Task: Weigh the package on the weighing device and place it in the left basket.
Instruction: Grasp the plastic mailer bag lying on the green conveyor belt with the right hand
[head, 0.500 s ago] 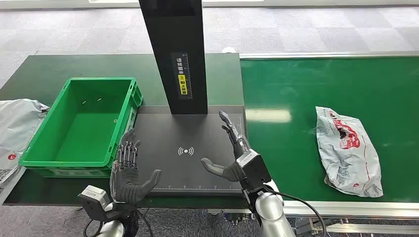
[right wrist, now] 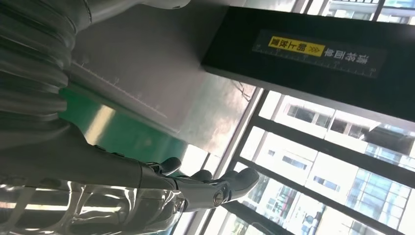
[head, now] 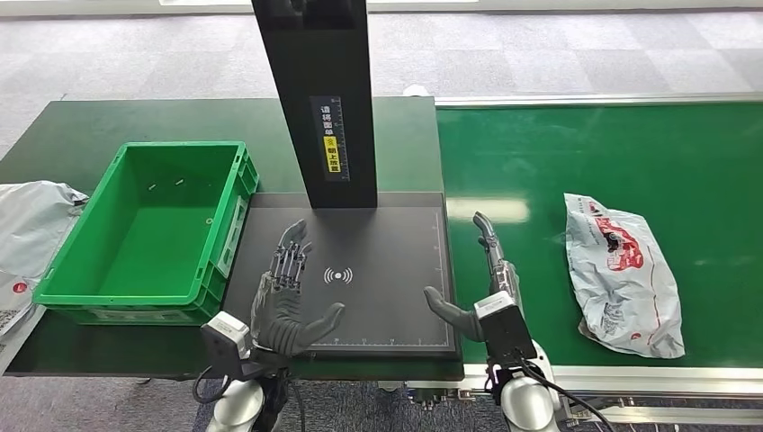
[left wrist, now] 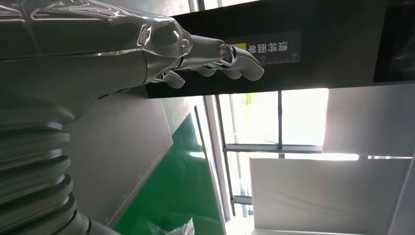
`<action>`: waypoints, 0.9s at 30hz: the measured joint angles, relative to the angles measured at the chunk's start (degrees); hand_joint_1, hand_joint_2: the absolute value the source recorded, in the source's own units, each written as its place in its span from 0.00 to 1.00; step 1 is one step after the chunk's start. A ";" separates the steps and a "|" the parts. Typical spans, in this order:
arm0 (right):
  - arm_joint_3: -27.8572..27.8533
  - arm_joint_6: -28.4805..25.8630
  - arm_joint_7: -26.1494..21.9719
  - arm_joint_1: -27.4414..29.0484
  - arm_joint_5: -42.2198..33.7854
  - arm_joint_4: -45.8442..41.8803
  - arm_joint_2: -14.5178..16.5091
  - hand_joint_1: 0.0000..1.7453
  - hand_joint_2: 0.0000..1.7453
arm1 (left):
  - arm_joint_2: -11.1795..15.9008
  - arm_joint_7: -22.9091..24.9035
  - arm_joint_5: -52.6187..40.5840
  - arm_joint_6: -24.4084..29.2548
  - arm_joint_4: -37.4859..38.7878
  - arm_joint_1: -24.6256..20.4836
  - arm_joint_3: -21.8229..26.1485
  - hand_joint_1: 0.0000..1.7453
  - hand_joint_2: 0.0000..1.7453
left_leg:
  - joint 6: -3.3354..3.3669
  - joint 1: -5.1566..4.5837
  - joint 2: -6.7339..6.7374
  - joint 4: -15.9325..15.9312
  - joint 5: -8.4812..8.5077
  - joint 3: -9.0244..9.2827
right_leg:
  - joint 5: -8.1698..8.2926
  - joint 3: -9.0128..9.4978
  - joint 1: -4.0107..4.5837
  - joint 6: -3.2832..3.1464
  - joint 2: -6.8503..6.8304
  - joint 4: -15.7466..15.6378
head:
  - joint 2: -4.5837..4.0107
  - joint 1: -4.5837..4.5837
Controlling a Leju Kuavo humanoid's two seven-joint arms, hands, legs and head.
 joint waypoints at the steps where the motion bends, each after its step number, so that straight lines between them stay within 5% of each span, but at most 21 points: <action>1: -0.28 -0.07 -0.03 0.13 0.15 -0.22 -0.16 0.00 1.00 | -0.06 0.02 -0.03 0.00 0.39 -0.32 -0.21 0.00 1.00 | 0.00 0.01 0.00 0.00 0.00 0.00 | 0.01 -0.01 0.00 -0.01 0.00 0.00 | 0.00 0.00; 9: -1.45 -2.60 0.59 -0.97 1.40 0.24 -1.04 0.00 1.00 | -0.24 0.58 -0.69 -0.38 1.61 -0.92 -0.58 0.00 1.00 | -0.02 0.08 0.00 -0.03 0.02 0.00 | 0.03 -0.04 0.06 -0.05 0.01 0.04 | 0.00 -0.01; 27: -7.28 -10.63 1.85 -19.89 8.78 21.94 -8.58 0.00 1.00 | -0.09 -1.93 -0.15 -1.19 3.43 -0.96 -0.63 0.00 1.00 | -0.02 0.04 0.00 0.03 0.06 -0.02 | 0.15 -0.05 0.03 0.03 0.02 0.03 | 0.00 -0.01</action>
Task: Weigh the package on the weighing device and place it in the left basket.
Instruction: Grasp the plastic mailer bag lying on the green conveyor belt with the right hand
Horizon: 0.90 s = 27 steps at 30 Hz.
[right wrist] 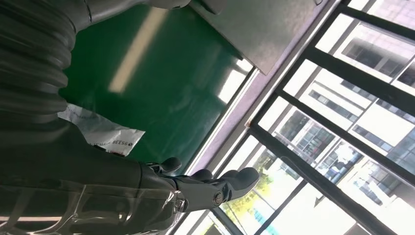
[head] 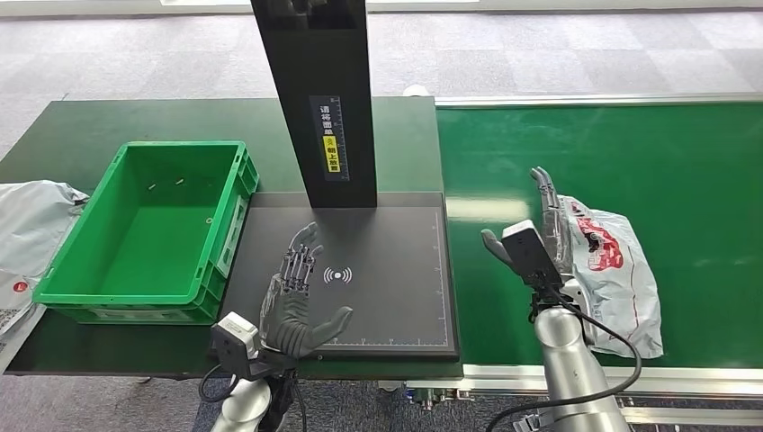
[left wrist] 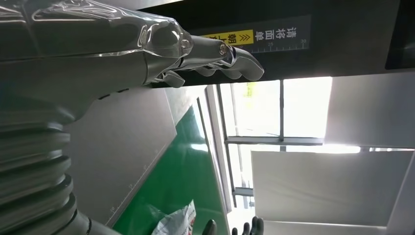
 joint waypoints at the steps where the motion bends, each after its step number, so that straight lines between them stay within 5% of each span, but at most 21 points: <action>1: -0.02 -0.53 0.37 -0.94 0.73 1.30 -0.31 0.00 1.00 | 0.03 -0.06 0.13 0.01 0.08 -0.01 -0.07 0.00 1.00 | 0.00 0.00 0.01 0.00 0.00 0.00 | 0.00 -0.01 0.00 0.00 0.01 0.00 | 0.00 0.00; 7: -0.49 -2.83 3.00 -11.44 4.51 14.18 -3.65 0.00 1.00 | 0.14 -0.48 0.72 0.05 0.93 -0.72 -1.61 0.00 1.00 | 0.08 -0.02 -0.01 0.01 0.09 -0.03 | 0.04 -0.02 0.00 0.04 0.00 0.01 | 0.00 0.01; 12: -0.29 -6.04 11.91 -17.21 11.27 24.30 -5.19 0.00 1.00 | 0.14 -0.66 1.19 0.34 2.16 -1.28 -2.62 0.00 1.00 | 0.10 -0.03 -0.02 0.03 0.10 -0.05 | 0.06 -0.02 -0.01 0.06 0.00 0.01 | 0.01 0.01; 20: 1.71 -9.99 25.89 -18.60 20.06 32.01 -5.49 0.00 1.00 | 0.15 -0.63 1.74 1.63 2.79 -1.31 -3.13 0.00 1.00 | 0.10 0.00 -0.03 0.01 0.10 -0.09 | 0.05 -0.10 0.00 0.05 0.00 0.01 | 0.00 0.00; 27: 3.09 -6.90 35.20 -16.85 25.03 34.20 -5.75 0.00 1.00 | 0.16 -0.20 1.76 2.04 3.13 -1.34 -3.86 0.00 1.00 | 0.10 -0.01 -0.03 0.01 0.10 -0.14 | 0.06 -0.12 0.02 0.05 -0.01 0.01 | 0.00 0.01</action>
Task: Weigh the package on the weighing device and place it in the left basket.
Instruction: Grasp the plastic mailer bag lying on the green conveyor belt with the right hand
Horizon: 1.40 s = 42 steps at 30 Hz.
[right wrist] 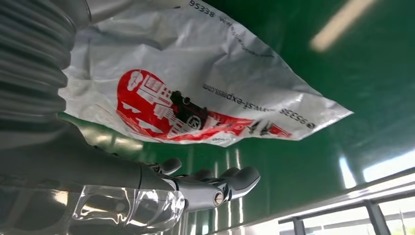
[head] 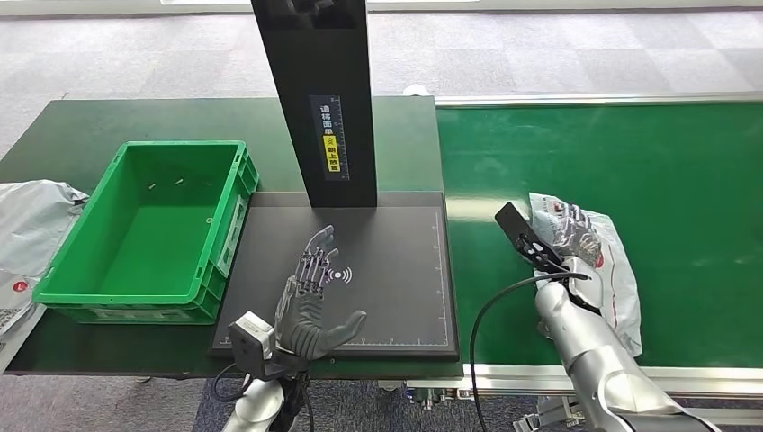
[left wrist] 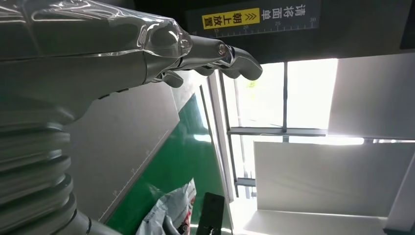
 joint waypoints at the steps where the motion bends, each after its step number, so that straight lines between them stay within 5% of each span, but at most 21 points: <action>1: 0.10 0.17 0.32 0.12 0.16 0.21 -0.01 0.00 1.00 | -0.01 0.08 0.01 0.02 0.05 -0.01 -0.02 0.00 1.00 | 0.00 0.00 0.00 0.00 0.00 0.00 | 0.00 0.00 0.00 0.00 0.00 0.00 | 0.00 0.00; 9: 0.85 1.22 1.58 0.25 0.90 1.30 -0.03 0.00 1.00 | -0.02 0.14 0.03 0.03 0.16 -0.04 -0.07 0.00 1.00 | 0.00 -0.01 -0.01 0.01 0.00 0.00 | 0.00 0.00 -0.01 0.00 0.00 0.00 | 0.00 0.00; 19: 0.45 4.56 10.40 4.51 5.75 1.34 -1.70 0.00 1.00 | -0.02 1.85 0.01 -0.49 0.27 -0.35 -0.21 0.00 1.00 | 0.01 -0.01 -0.06 0.01 0.00 -0.02 | 0.00 -0.02 -0.02 0.00 -0.05 -0.02 | 0.00 -0.01; 41: -6.14 9.57 11.38 7.47 4.06 1.63 -3.80 0.00 1.00 | -0.07 2.14 1.65 -0.79 2.25 -2.49 -1.77 0.00 1.00 | 0.03 -0.01 -0.28 0.07 0.01 -0.01 | -0.02 0.11 -0.02 0.02 -0.33 -0.08 | 0.00 0.00; 42: -7.03 10.13 11.22 7.56 3.73 1.81 -3.91 0.25 1.00 | -0.07 2.14 1.81 -0.78 2.43 -2.62 -1.92 0.00 1.00 | 0.03 -0.01 -0.29 0.08 0.00 0.01 | -0.02 0.15 -0.01 0.03 -0.34 -0.09 | 0.00 0.00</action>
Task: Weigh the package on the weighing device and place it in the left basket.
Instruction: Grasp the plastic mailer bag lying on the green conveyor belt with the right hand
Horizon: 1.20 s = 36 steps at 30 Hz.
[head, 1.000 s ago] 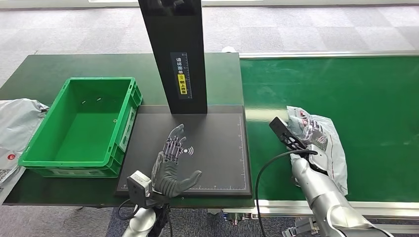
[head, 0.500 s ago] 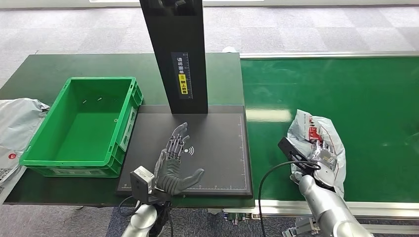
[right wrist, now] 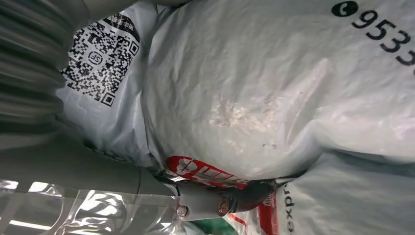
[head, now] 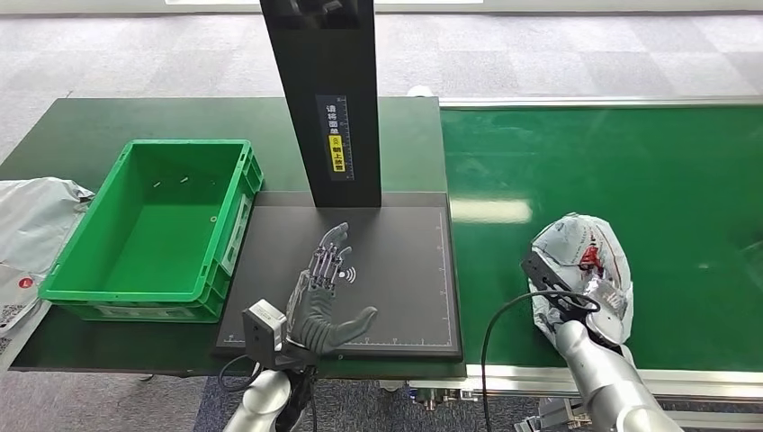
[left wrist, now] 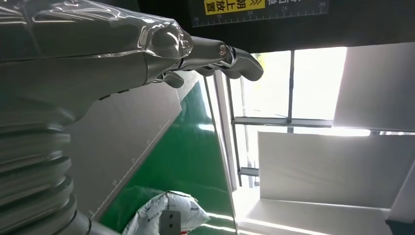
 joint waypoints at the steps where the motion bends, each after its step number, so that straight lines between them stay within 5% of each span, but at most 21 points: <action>1: -0.93 0.80 -0.19 0.06 -0.25 0.19 -0.07 0.50 1.00 | -0.01 0.01 0.13 0.02 0.22 -0.16 -0.19 0.00 1.00 | 0.01 0.00 0.00 0.01 0.00 0.04 | -0.01 0.04 0.01 0.01 0.00 -0.01 | 0.00 0.00; 3: -2.54 3.39 -1.07 0.08 -0.48 0.56 -0.11 1.00 1.00 | -0.05 0.01 0.32 0.07 0.70 -0.48 -0.60 0.00 1.00 | 0.03 0.02 -0.03 0.02 -0.02 0.18 | -0.03 0.19 0.02 0.05 -0.02 -0.06 | 0.00 0.01; 7: -4.52 7.90 -4.75 0.26 -1.01 0.86 -0.08 1.00 1.00 | -0.21 -0.50 0.79 0.47 1.91 -1.23 -0.93 0.00 1.00 | 0.06 0.07 -0.04 0.02 -0.05 0.48 | -0.05 0.54 0.08 0.08 -0.04 -0.18 | 0.00 -0.01; 14: -7.25 7.90 -8.32 0.27 -2.03 0.86 -0.02 1.00 1.00 | -0.42 -1.96 0.24 2.57 2.84 -1.91 -0.98 0.00 1.00 | 0.14 0.07 -0.03 0.07 -0.01 0.69 | 0.08 0.84 0.08 0.26 -0.03 -0.27 | 0.00 0.00; 25: -14.54 0.98 -21.83 2.08 -10.00 0.43 1.31 1.00 1.00 | 0.02 -2.05 0.10 3.69 2.00 -1.49 -0.96 0.00 1.00 | 0.23 0.06 0.10 0.07 0.06 0.61 | 0.24 0.88 0.07 0.33 0.09 -0.28 | 0.00 0.00; 36: -17.18 0.07 -23.30 2.43 -10.98 0.25 2.44 1.00 1.00 | 0.21 -2.05 0.20 3.72 0.91 -0.85 -0.94 0.00 1.00 | 0.26 0.04 0.06 0.07 0.09 0.52 | 0.25 0.82 0.05 0.35 0.05 -0.28 | 0.00 0.00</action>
